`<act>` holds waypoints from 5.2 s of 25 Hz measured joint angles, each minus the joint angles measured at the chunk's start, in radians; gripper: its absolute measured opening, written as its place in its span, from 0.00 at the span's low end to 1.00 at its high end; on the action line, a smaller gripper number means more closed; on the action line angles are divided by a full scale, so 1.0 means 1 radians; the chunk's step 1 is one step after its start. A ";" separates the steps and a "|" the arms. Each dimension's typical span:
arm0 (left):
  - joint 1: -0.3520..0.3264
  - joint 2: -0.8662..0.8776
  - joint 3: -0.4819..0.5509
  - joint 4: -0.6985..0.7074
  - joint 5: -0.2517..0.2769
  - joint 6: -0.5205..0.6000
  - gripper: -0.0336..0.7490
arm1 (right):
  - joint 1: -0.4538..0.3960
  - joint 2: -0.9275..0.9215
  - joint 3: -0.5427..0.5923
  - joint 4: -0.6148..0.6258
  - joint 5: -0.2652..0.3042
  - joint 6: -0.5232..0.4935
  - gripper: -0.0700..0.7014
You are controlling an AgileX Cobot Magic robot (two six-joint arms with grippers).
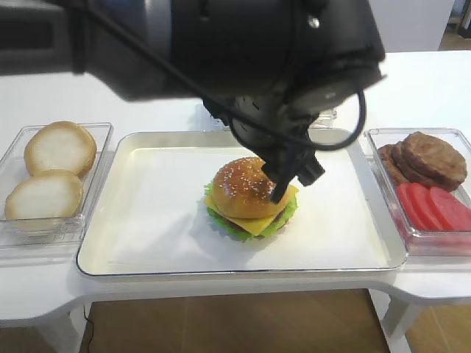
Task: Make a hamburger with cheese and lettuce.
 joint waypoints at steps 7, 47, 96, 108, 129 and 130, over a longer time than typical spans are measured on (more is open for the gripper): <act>0.113 -0.027 -0.035 -0.180 0.001 0.112 0.77 | 0.000 0.000 0.000 0.000 0.000 0.000 0.28; 0.876 -0.560 0.311 -0.593 0.061 0.297 0.75 | 0.000 0.000 0.000 0.000 0.000 0.000 0.28; 0.993 -1.883 1.086 -0.622 0.094 0.298 0.75 | 0.000 0.000 0.000 0.000 0.000 0.000 0.28; 0.993 -1.883 1.111 -0.624 0.068 0.302 0.75 | 0.000 0.000 0.000 0.000 0.000 0.000 0.28; 0.993 -1.883 1.147 -0.718 0.000 0.406 0.67 | 0.000 0.000 0.000 0.000 0.000 0.000 0.28; 0.993 -1.883 1.147 -0.720 0.000 0.407 0.67 | 0.000 0.000 0.000 0.000 0.000 0.000 0.28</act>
